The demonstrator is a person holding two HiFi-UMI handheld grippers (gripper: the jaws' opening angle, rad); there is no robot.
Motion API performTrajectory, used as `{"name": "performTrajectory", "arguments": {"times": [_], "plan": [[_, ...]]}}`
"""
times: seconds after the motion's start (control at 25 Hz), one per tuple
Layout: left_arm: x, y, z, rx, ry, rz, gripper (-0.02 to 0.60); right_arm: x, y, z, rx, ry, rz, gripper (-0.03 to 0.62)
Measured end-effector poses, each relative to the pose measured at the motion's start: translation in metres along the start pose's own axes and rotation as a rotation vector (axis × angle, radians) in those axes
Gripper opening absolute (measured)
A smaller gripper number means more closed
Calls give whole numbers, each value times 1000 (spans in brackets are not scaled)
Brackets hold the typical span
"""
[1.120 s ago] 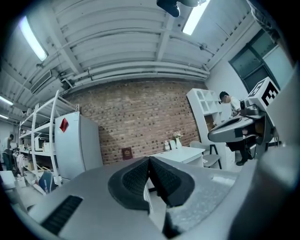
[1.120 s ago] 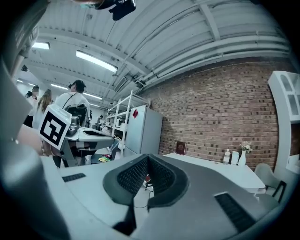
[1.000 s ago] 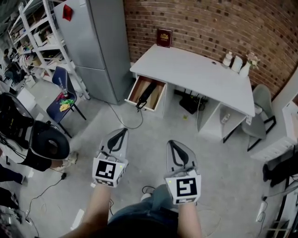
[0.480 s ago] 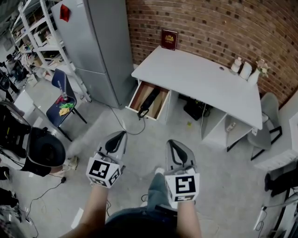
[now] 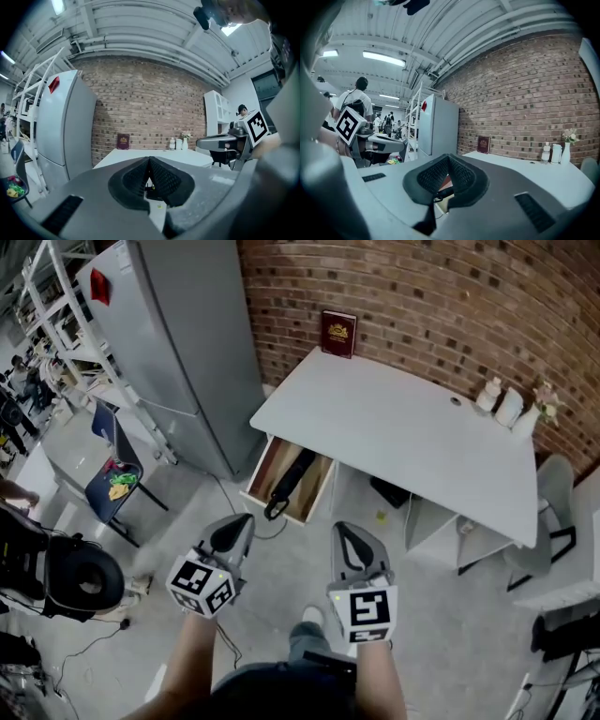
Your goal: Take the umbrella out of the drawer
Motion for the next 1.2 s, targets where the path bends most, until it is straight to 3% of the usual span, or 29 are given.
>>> {"name": "performTrajectory", "arguments": {"times": [0.24, 0.44, 0.88, 1.08, 1.2], "plan": [[-14, -73, 31, -18, 4, 38, -3, -7, -68, -50, -37, -28, 39, -8], [3, -104, 52, -17, -4, 112, -3, 7, -103, -60, -68, -69, 73, -8], [44, -178, 99, 20, 78, 225, -2, 60, -178, -75, -52, -104, 219, -8], [67, -217, 124, 33, 112, 289, 136, 83, -214, -79, -33, -143, 283, -8], [80, -239, 136, 50, 106, 330, 177, 97, -233, -81, -16, -179, 318, -8]]}}
Point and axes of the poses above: the fingertips, and each gripper's own axes: y backward along the fingers, z to its left, x out of its underside, the point moved 3 cm from there along y, backward along the fingers, and after that the axes turned 10 degrees about z, right-handed, at the moved point
